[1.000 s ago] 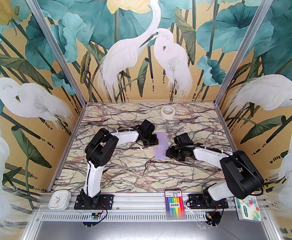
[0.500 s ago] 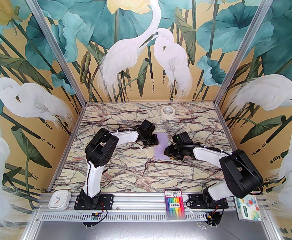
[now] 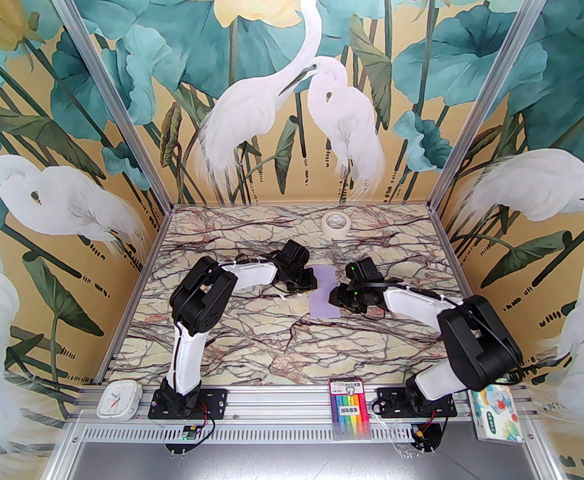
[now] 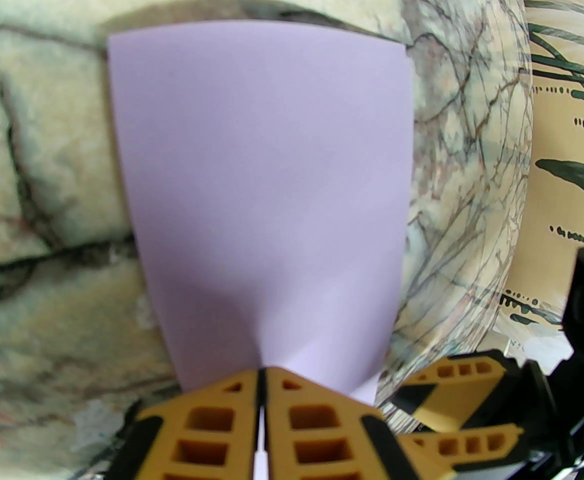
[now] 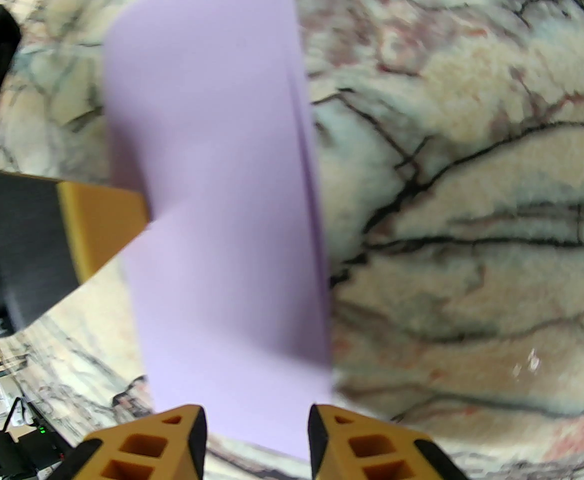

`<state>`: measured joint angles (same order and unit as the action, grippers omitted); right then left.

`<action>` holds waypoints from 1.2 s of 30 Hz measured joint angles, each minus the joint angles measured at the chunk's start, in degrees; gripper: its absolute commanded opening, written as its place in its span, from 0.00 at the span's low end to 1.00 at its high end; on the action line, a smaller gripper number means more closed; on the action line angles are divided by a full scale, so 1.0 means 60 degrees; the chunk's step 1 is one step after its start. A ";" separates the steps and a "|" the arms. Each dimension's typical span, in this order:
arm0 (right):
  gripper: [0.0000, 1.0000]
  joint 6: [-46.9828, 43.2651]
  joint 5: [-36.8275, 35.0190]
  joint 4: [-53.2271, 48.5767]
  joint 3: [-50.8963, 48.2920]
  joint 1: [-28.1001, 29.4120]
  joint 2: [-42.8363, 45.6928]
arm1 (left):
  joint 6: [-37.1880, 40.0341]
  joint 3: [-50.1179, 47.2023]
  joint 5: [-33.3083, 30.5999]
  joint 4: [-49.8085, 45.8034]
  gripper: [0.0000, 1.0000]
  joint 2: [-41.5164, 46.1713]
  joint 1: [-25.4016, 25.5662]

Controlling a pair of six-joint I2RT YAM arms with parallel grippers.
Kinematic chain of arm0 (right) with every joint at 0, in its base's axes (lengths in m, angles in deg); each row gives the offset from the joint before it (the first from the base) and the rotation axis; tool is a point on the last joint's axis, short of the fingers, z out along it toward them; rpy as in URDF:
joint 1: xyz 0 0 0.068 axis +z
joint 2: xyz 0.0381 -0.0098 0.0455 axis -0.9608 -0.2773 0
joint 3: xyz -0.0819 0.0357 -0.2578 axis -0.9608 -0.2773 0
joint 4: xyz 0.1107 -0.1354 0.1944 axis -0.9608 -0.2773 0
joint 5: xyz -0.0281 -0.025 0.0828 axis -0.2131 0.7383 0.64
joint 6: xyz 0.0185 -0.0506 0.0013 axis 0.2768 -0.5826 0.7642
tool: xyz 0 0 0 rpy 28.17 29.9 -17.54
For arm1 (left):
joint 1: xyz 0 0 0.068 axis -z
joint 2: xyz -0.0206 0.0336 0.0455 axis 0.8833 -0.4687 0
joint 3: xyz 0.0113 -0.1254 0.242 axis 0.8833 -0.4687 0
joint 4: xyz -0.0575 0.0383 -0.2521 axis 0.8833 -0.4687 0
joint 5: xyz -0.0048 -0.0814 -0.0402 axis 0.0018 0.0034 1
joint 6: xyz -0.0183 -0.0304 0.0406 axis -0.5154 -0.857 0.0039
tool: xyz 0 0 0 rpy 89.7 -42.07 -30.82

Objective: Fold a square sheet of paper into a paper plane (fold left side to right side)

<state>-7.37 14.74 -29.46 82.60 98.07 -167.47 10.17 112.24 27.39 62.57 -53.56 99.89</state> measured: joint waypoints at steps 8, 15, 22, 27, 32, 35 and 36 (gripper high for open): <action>0.40 -0.0069 0.0007 -0.0069 0.0066 -0.0022 -0.0138 | -0.0022 0.0226 0.0157 -0.0157 0.12 0.0018 -0.0266; 0.40 -0.0073 0.0015 -0.0073 0.0066 -0.0022 -0.0135 | -0.0004 0.1191 0.0328 -0.0244 0.13 -0.0084 -0.0849; 0.42 -0.0069 0.0033 -0.0073 0.0066 -0.0022 -0.0117 | 0.0087 0.1636 0.0350 -0.0368 0.13 -0.0816 -0.0933; 0.44 -0.0062 0.0044 -0.0106 0.0066 -0.0022 -0.0069 | 0.0164 0.1603 0.0408 -0.0419 0.12 -0.1020 -0.0940; 0.45 -0.0022 0.0087 -0.0095 0.0040 -0.0022 -0.0062 | 0.0164 0.1508 0.0452 -0.0262 0.12 -0.1016 -0.0940; 0.45 0.0011 0.0153 -0.0069 0.0033 -0.0022 -0.0062 | 0.0164 0.1501 0.0474 -0.0237 0.12 -0.1016 -0.0940; 0.45 0.0036 0.0200 -0.0055 0.0018 -0.0022 -0.0062 | 0.0164 0.1501 0.0474 -0.0237 0.12 -0.1016 -0.0936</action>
<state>-7.15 15.94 -29.78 82.71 97.93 -167.84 11.15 121.24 30.23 61.15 -59.66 94.28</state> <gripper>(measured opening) 0.452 0.122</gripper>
